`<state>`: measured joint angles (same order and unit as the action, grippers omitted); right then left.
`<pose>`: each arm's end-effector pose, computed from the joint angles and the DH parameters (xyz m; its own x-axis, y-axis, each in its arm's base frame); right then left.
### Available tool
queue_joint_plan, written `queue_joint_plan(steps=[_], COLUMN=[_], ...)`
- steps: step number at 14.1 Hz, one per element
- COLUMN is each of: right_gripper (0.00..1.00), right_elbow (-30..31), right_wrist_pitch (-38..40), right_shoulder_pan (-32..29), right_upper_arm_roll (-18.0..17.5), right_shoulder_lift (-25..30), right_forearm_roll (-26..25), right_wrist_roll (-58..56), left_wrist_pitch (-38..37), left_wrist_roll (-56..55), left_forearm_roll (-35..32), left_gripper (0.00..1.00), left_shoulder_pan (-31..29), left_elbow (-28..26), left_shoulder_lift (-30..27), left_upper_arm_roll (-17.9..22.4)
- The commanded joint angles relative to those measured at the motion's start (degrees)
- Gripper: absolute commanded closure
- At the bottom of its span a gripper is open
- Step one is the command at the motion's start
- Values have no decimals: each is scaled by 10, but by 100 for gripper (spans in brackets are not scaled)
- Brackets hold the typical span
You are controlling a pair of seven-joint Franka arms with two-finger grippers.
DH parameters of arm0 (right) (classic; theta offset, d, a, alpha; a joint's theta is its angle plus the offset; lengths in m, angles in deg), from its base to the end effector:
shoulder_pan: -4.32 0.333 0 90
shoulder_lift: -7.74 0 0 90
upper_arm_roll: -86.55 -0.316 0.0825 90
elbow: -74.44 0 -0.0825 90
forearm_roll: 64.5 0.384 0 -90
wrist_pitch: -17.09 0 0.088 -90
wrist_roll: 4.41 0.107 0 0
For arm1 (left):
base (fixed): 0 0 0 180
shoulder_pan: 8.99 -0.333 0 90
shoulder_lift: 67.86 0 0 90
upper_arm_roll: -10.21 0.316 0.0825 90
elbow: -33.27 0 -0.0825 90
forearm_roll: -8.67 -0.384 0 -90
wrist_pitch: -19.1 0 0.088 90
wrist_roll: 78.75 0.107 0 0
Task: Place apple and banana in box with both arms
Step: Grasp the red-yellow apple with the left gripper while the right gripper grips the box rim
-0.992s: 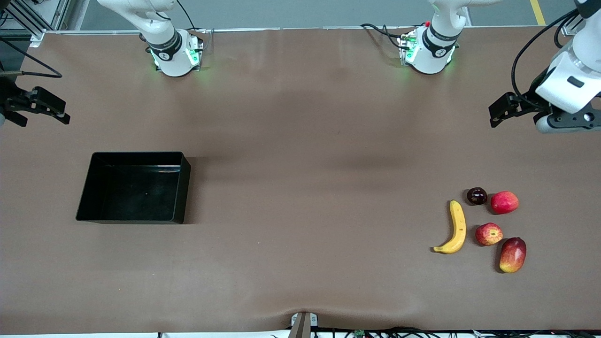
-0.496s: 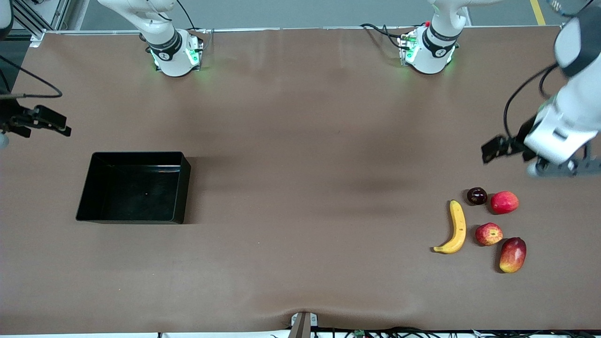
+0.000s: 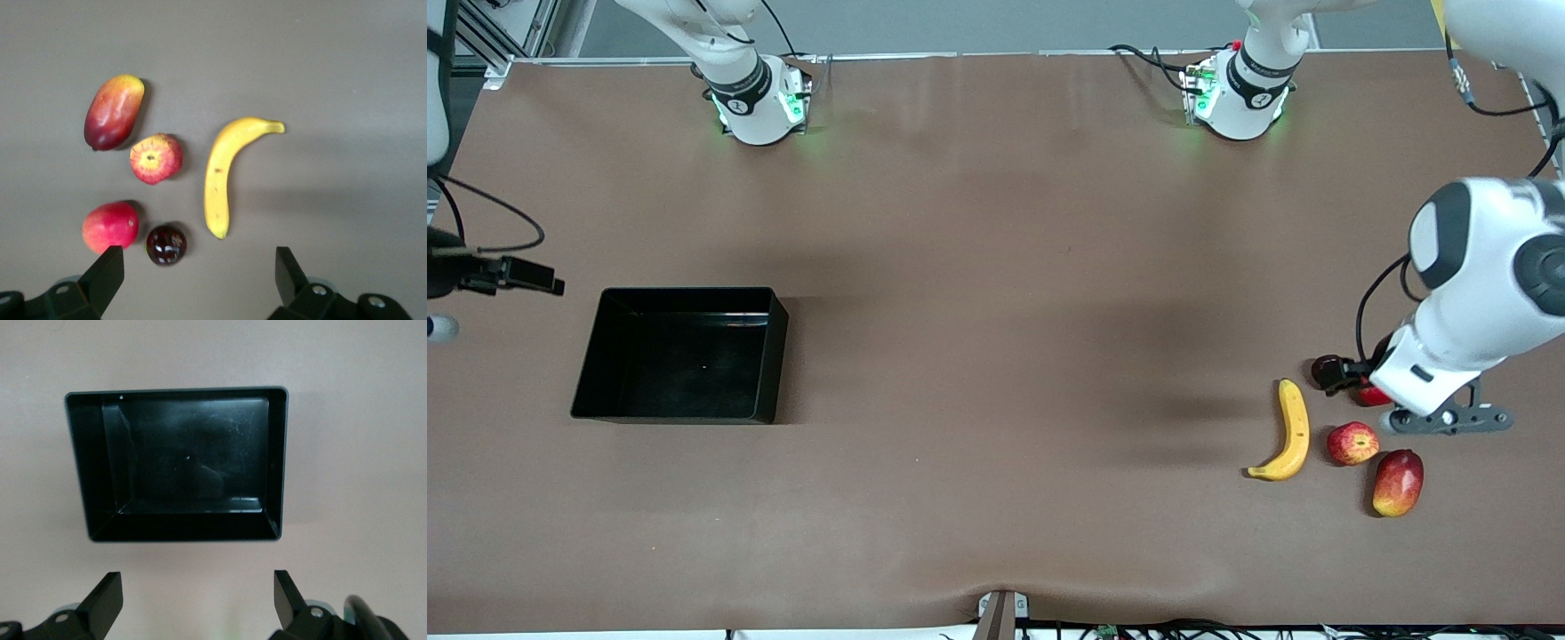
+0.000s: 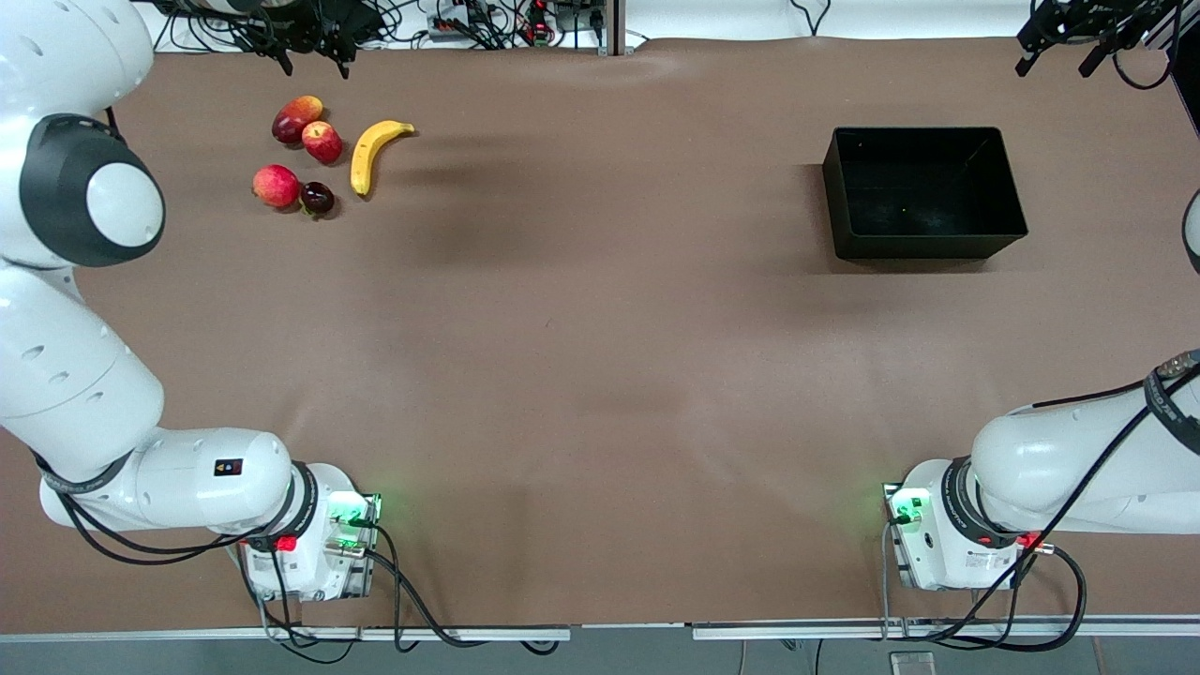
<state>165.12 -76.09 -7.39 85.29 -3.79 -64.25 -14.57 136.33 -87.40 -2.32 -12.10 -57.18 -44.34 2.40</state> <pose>0.5967 -0.1106 0.5061 0.9882 -0.0029 -0.1529 -0.0085 -0.9993 -0.0362 0.6796 -0.0335 0.4099 0.9972 -0.0050 0.0748 0.0033 -0.9938 -0.1110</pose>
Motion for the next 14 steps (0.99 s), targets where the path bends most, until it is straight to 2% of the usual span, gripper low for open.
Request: queue_joint_plan(steps=[1,6,11,13,14], right_gripper=[0,0,1,21,38], right_elbow=[3,39,121,131,136], right_wrist_pitch=[-48,-167,-293,-315,-319], right_shoulder_pan=[-38,-81,-100,-102,-102], right_upper_arm_roll=[-6,-6,-8,-9,-9], right_shoulder_lift=[-37,-107,-125,-141,-146], right_forearm_roll=[3,4,13,14,17], right_wrist_roll=[-62,-135,-159,-159,-159], left_wrist_pitch=[48,169,206,216,216], left_wrist_roll=[14,19,18,20,20], left_forearm_roll=[-17,-17,-16,-17,-17], left_gripper=[0,0,0,0,0], left_shoulder_pan=[-35,-66,-74,-75,-75], left_elbow=[14,8,9,9,9], left_shoulder_lift=[46,137,176,186,187], left_upper_arm_roll=[-2,-2,-1,0,0])
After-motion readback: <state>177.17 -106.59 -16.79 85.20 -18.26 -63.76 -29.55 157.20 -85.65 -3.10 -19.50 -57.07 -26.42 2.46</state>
